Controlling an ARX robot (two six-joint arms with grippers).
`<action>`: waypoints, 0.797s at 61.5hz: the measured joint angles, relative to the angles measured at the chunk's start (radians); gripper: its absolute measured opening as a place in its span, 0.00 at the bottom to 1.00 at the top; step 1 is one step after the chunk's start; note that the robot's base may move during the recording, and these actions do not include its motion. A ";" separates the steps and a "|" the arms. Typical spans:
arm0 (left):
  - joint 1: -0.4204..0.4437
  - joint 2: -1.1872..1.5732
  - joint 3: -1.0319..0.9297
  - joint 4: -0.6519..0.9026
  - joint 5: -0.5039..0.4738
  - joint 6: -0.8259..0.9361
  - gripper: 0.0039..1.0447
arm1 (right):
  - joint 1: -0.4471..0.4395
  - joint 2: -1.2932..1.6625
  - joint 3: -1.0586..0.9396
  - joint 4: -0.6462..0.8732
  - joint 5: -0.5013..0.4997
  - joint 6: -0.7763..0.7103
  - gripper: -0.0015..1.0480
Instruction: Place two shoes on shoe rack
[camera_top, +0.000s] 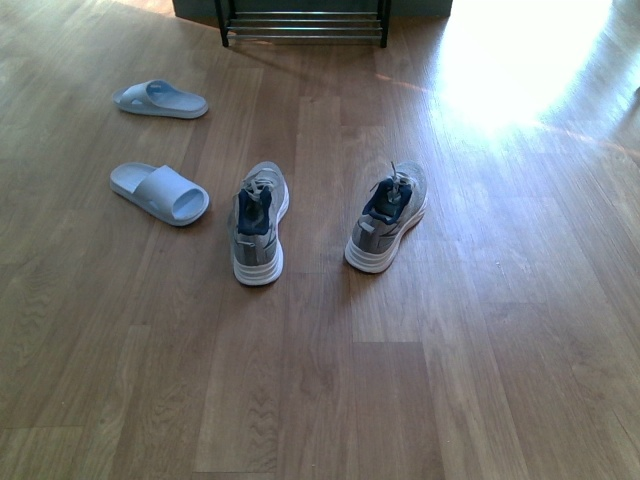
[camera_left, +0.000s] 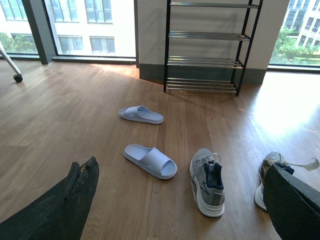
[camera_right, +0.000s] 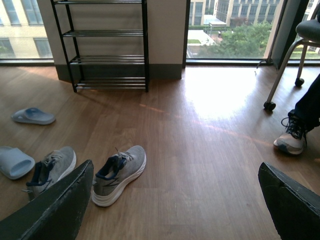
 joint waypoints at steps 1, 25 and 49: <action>0.000 0.000 0.000 0.000 0.000 0.000 0.91 | 0.000 0.000 0.000 0.000 0.000 0.000 0.91; 0.000 0.000 0.000 0.000 0.000 0.000 0.91 | 0.000 0.000 0.000 0.000 0.000 0.000 0.91; 0.000 0.000 0.000 0.000 0.000 0.000 0.91 | 0.000 0.000 0.000 0.000 0.000 0.000 0.91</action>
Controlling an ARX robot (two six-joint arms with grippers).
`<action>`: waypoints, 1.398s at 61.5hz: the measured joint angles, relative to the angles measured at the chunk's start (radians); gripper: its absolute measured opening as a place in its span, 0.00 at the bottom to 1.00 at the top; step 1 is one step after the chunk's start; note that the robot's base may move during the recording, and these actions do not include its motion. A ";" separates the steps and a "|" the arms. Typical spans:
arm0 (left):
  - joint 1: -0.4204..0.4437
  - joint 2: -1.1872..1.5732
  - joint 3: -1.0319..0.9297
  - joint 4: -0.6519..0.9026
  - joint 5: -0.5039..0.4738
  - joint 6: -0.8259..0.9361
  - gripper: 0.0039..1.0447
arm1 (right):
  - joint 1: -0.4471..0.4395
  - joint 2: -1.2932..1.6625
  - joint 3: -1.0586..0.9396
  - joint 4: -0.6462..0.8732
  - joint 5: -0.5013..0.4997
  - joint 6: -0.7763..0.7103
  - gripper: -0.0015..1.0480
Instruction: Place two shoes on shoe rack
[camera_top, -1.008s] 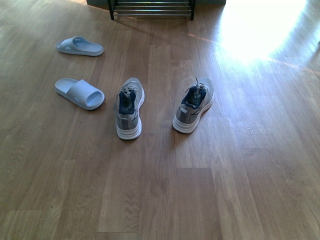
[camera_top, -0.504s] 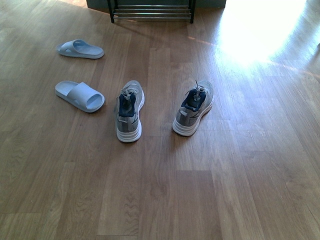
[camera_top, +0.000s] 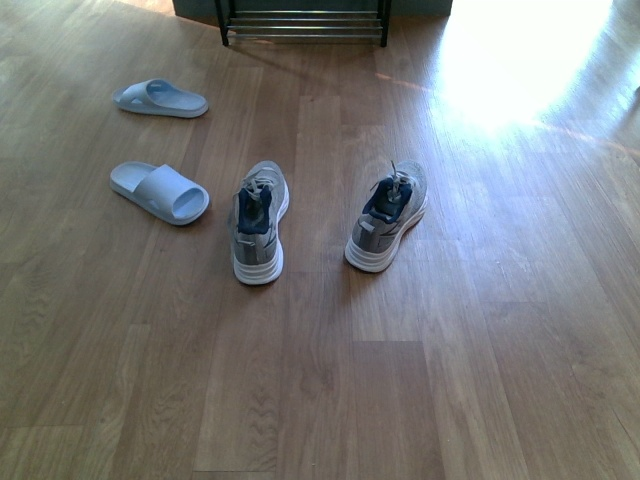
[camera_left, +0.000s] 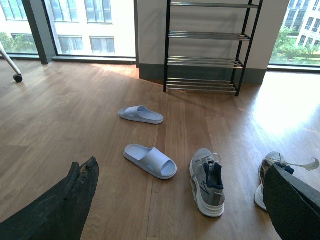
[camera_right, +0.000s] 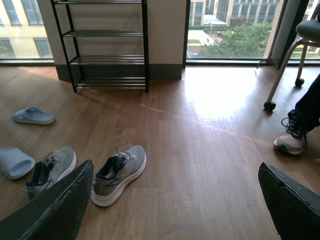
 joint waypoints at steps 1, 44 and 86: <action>0.000 0.000 0.000 0.000 0.000 0.000 0.91 | 0.000 0.000 0.000 0.000 0.000 0.000 0.91; 0.000 0.000 0.000 0.000 0.000 0.000 0.91 | 0.000 0.000 0.000 0.000 0.000 0.000 0.91; 0.000 0.000 0.000 0.000 -0.001 0.000 0.91 | 0.000 0.000 0.000 0.000 0.000 0.000 0.91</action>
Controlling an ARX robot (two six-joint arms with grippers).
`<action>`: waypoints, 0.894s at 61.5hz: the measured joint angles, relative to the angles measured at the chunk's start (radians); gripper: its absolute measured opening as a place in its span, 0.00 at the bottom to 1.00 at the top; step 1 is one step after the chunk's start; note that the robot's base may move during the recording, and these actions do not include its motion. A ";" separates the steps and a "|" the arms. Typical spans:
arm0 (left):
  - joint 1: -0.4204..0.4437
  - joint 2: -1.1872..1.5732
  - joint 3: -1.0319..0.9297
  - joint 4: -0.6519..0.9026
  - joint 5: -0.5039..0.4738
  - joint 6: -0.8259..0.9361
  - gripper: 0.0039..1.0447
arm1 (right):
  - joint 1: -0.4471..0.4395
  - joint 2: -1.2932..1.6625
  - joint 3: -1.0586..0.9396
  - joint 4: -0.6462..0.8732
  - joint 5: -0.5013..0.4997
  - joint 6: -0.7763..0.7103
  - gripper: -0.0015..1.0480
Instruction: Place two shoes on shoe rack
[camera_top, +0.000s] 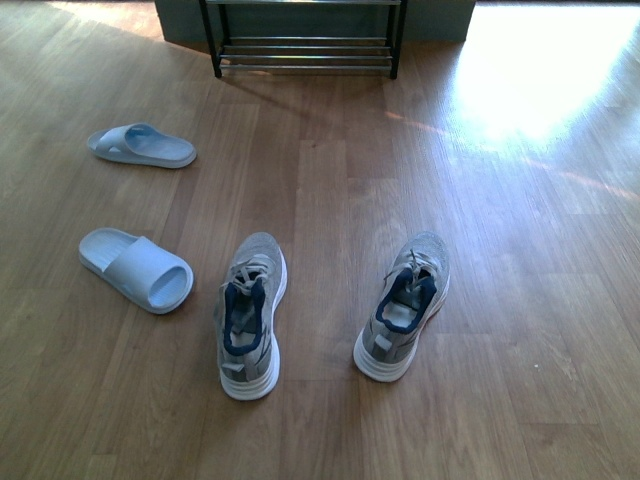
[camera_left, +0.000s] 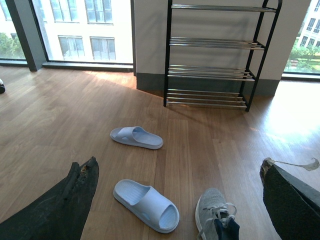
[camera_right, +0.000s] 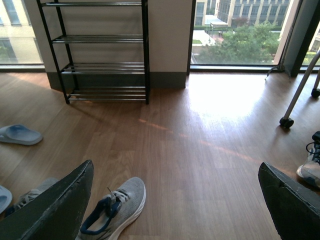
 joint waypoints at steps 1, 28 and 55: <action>0.000 0.000 0.000 0.000 0.000 0.000 0.91 | 0.000 0.000 0.000 0.000 0.000 0.000 0.91; 0.000 0.000 0.000 0.000 0.001 0.000 0.91 | 0.000 0.000 0.000 0.000 0.000 0.000 0.91; -0.093 0.706 0.129 0.375 -0.322 -0.277 0.91 | 0.000 0.000 0.000 0.000 0.000 0.000 0.91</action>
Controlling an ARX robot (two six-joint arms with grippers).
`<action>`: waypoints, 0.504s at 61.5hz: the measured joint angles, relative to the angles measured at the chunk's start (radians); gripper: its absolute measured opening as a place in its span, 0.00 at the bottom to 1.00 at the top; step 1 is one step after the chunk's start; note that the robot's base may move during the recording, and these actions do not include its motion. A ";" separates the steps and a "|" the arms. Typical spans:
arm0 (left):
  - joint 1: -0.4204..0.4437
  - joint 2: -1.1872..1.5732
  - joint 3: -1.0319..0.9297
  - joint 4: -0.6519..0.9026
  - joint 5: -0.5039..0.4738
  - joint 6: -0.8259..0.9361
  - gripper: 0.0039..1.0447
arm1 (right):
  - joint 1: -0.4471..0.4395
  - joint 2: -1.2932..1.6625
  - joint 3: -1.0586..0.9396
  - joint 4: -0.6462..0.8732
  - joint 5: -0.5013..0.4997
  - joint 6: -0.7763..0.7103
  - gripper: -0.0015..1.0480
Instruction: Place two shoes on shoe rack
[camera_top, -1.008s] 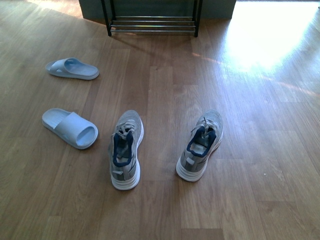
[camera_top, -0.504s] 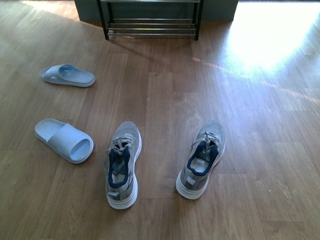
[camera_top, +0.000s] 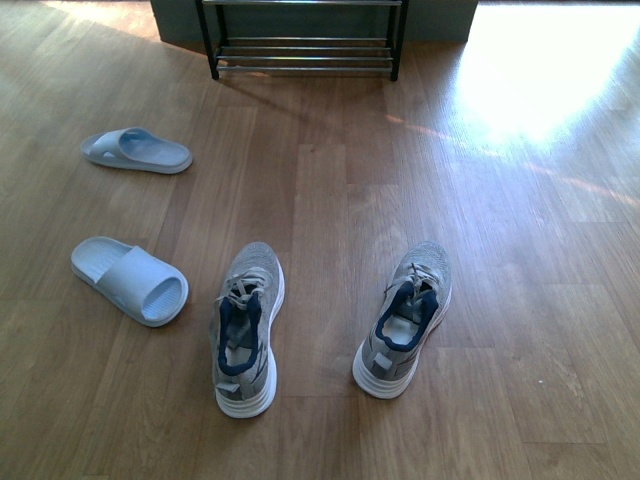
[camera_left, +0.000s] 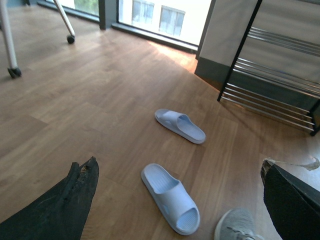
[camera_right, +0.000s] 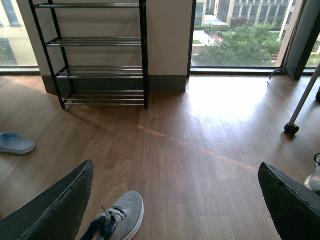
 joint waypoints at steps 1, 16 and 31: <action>0.002 0.072 0.019 0.032 0.021 -0.013 0.91 | 0.000 0.000 0.000 0.000 0.000 0.000 0.91; -0.022 1.117 0.383 0.123 0.299 -0.116 0.91 | 0.000 0.000 0.000 0.000 0.000 0.000 0.91; -0.040 1.633 0.743 0.010 0.441 -0.135 0.91 | 0.000 0.000 0.000 0.000 0.000 0.000 0.91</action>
